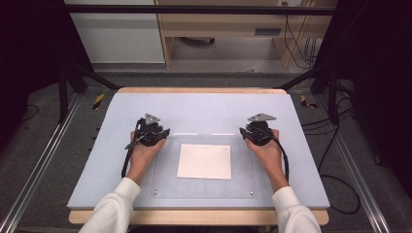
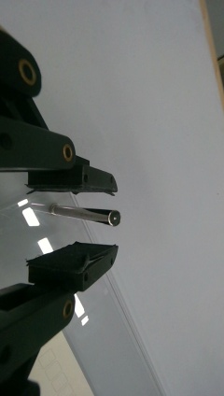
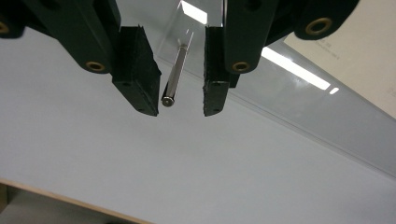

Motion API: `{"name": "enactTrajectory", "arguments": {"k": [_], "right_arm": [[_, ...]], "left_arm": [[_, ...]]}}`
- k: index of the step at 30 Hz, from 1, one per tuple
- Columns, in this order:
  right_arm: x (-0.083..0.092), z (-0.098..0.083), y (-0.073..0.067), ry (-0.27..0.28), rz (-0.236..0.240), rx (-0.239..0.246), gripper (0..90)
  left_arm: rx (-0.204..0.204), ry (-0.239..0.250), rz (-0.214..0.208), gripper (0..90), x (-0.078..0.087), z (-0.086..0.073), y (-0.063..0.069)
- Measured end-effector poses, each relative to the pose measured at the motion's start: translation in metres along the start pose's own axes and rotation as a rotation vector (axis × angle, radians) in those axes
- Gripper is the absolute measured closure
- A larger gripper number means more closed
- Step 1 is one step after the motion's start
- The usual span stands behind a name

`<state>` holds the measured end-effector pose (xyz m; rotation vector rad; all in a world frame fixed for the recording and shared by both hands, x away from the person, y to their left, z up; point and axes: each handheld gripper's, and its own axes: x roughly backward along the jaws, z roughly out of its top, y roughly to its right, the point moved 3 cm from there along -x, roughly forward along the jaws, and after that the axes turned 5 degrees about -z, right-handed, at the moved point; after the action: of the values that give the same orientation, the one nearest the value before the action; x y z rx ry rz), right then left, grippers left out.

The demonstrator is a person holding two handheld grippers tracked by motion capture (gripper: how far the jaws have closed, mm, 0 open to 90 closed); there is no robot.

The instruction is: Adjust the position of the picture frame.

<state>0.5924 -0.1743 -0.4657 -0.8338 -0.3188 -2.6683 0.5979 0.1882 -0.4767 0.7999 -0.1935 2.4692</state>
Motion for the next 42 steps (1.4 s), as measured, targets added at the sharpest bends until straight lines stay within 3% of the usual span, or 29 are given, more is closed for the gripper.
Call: {"name": "enactTrajectory", "arguments": {"k": [4,13,20,27,30,37,42], "right_arm": [[0.0007,-0.0002,-0.0018,0.005,-0.011,0.008,65.9],[-0.0018,-0.0047,-0.0005,0.007,-0.008,-0.016,67.9],[-0.0029,-0.0035,-0.0018,0.019,-0.006,-0.027,73.4],[-0.0041,-0.0032,-0.0008,0.022,-0.011,-0.030,77.2],[-0.0038,-0.0031,-0.0003,0.021,-0.013,-0.036,79.5],[-0.0044,-0.0028,0.0015,0.020,-0.020,-0.043,85.3],[-0.0044,-0.0002,0.0021,-0.008,-0.013,-0.048,85.6]], "left_arm": [[0.006,0.042,-0.002,58.0,0.0044,-0.0030,0.0004],[-0.003,0.069,0.007,57.1,0.0081,-0.0054,-0.0019],[-0.022,0.093,0.016,66.4,0.0059,-0.0028,-0.0012],[0.006,0.081,0.006,79.7,0.0038,-0.0036,-0.0040],[-0.001,0.085,0.007,83.5,0.0041,-0.0030,-0.0019],[0.009,0.080,0.016,84.1,0.0041,-0.0014,-0.0009],[0.011,0.044,0.012,84.5,0.0040,0.0025,-0.0014]]}}
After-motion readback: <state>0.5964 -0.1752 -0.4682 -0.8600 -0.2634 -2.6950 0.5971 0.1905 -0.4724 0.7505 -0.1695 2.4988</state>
